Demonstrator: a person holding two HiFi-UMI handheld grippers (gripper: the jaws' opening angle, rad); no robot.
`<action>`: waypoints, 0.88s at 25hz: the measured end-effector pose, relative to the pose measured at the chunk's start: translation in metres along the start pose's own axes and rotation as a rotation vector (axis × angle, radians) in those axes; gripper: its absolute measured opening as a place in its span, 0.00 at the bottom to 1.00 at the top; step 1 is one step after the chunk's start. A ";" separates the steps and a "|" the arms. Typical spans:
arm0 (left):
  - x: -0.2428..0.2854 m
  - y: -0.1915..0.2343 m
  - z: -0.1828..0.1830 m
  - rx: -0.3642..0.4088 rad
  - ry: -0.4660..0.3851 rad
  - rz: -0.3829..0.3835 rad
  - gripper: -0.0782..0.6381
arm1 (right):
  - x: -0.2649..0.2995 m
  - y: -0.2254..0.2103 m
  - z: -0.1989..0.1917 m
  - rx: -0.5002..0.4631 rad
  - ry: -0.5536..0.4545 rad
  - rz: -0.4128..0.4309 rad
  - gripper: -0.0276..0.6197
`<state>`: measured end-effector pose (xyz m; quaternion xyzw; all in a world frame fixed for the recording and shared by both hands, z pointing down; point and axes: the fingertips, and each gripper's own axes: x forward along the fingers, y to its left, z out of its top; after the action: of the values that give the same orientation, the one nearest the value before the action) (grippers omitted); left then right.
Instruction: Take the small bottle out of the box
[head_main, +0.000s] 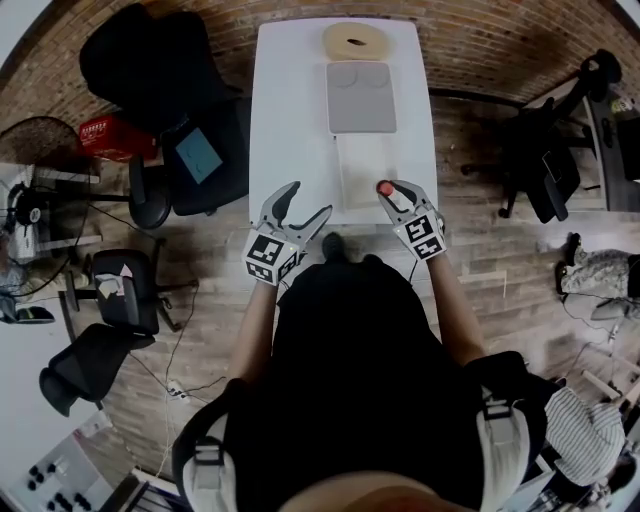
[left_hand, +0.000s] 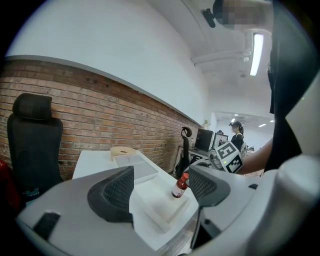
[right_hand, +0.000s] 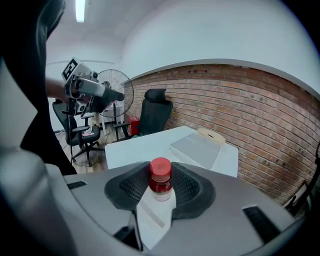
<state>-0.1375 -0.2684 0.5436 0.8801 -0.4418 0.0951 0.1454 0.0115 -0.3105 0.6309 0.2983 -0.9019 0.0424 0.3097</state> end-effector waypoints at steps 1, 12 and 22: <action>0.001 -0.004 0.002 -0.002 -0.001 0.002 0.60 | -0.004 0.000 -0.002 0.003 -0.002 0.004 0.24; 0.011 -0.058 0.011 0.003 0.013 0.020 0.60 | -0.046 -0.003 -0.018 -0.017 -0.017 0.057 0.24; 0.005 -0.100 0.005 -0.012 0.014 0.069 0.60 | -0.074 -0.002 -0.034 -0.032 -0.033 0.096 0.24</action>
<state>-0.0537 -0.2171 0.5235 0.8629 -0.4714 0.1035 0.1503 0.0779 -0.2654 0.6147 0.2504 -0.9207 0.0381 0.2971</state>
